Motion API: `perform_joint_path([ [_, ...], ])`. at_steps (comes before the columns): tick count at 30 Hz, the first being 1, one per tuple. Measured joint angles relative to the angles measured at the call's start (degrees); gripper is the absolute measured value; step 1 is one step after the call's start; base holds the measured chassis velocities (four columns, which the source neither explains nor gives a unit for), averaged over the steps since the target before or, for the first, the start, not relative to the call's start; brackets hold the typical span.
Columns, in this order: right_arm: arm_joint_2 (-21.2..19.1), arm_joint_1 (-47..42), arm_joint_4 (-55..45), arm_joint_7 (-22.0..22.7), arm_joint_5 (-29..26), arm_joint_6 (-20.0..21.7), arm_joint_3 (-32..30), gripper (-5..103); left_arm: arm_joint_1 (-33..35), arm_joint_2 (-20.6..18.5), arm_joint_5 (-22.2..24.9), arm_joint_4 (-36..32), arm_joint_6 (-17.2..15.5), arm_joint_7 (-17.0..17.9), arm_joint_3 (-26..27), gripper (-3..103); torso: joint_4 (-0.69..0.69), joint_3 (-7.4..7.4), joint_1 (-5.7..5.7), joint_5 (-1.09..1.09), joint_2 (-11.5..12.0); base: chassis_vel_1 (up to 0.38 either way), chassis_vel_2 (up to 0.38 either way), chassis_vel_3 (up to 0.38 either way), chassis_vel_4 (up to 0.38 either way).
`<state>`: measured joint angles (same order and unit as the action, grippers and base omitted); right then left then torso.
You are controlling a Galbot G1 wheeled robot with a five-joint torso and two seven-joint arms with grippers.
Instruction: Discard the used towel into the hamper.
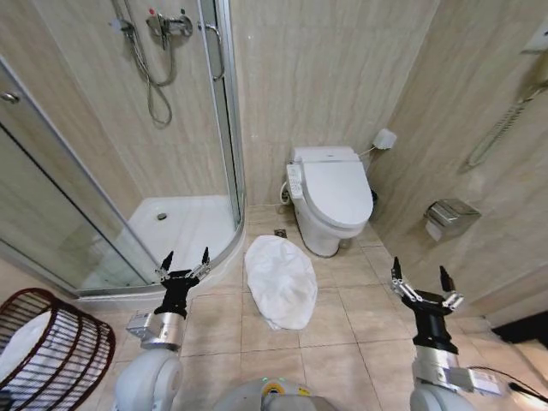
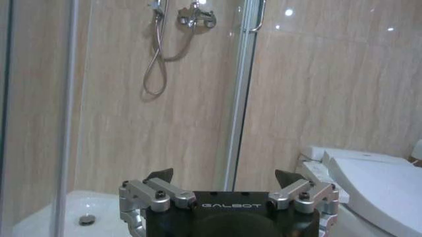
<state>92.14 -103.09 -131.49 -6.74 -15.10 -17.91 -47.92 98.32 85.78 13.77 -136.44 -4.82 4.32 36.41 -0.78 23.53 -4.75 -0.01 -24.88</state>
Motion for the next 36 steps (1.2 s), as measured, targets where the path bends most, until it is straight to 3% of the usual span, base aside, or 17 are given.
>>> perform_joint_path([
  [10,0.0,0.27,0.09,-0.18,-0.69,0.19,0.04,100,0.0,0.01,0.0,0.0,0.0,0.0,-0.01,100,0.0,0.0,0.01,0.02,-0.01,-0.028,0.017,0.034,-0.019],
  [14,-0.1,1.4,1.41,0.47,-1.83,2.49,-0.18,100,0.0,0.01,0.0,0.0,0.0,0.0,-0.01,100,-0.01,0.0,0.01,0.0,-0.01,-0.103,0.096,0.088,-0.096],
  [16,-2.83,4.1,4.93,2.93,-4.59,5.1,-0.36,100,-0.01,0.01,0.0,0.0,0.0,0.0,-0.02,100,0.0,0.02,-0.02,0.01,0.0,-0.075,0.117,0.081,-0.105],
  [21,-8.39,6.36,7.98,3.19,-10.78,7.95,0.52,100,-0.01,0.01,0.0,0.0,0.0,0.0,-0.01,100,0.01,0.02,-0.03,0.0,0.0,-0.054,0.057,0.05,-0.013],
  [36,-14.52,9.89,17.71,-1.0,-15.75,8.06,1.15,100,-0.01,0.01,0.0,0.0,0.0,-0.01,-0.02,100,-0.01,0.0,0.0,0.01,-0.01,0.011,0.003,0.003,0.004],
])
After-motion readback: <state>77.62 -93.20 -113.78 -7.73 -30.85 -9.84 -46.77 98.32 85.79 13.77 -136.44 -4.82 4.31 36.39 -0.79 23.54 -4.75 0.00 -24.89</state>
